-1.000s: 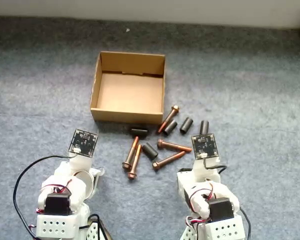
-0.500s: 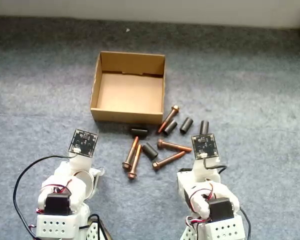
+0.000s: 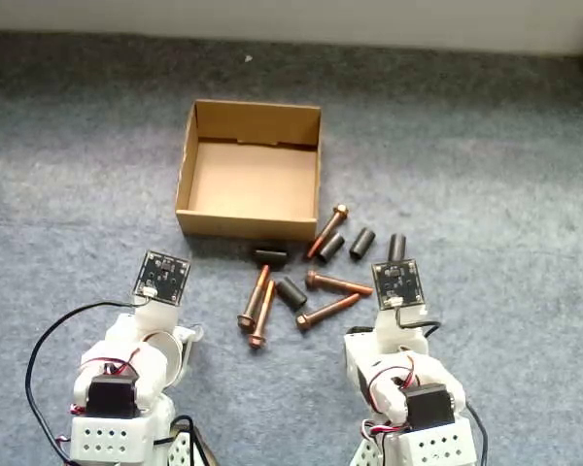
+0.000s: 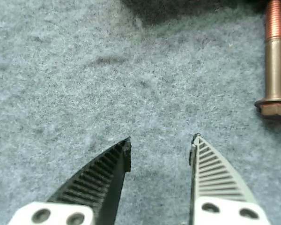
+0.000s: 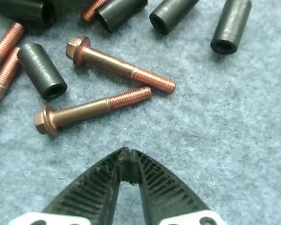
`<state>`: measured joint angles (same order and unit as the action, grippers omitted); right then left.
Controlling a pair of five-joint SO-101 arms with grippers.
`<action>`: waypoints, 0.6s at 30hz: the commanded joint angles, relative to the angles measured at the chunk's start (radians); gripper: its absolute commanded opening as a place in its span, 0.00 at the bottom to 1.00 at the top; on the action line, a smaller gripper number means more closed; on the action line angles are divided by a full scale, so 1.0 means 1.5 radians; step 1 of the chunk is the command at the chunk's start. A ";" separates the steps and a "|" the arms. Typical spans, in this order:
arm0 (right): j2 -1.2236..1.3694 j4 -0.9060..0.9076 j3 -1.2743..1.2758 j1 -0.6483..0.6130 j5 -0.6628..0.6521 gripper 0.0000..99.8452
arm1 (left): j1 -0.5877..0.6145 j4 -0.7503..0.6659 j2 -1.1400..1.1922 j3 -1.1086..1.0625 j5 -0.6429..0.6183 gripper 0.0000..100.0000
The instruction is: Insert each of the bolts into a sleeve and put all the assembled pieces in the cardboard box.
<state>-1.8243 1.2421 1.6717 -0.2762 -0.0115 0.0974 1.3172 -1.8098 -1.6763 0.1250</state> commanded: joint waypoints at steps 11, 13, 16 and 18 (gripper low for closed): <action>-0.007 0.005 0.084 -0.005 -0.006 0.00 | 0.001 0.004 -0.002 -0.013 0.006 0.22; -0.007 0.007 0.084 0.006 -0.006 0.00 | 0.001 0.004 -0.002 -0.013 0.006 0.22; -0.007 0.016 0.077 0.026 -0.006 0.00 | 0.001 0.004 -0.002 -0.013 0.006 0.22; -0.007 0.019 0.043 0.058 -0.006 0.00 | 0.001 0.004 -0.002 -0.013 0.006 0.22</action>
<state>-1.8243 1.2620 1.6717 -0.2440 -0.0115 0.0974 1.3172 -1.8098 -1.6763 0.1250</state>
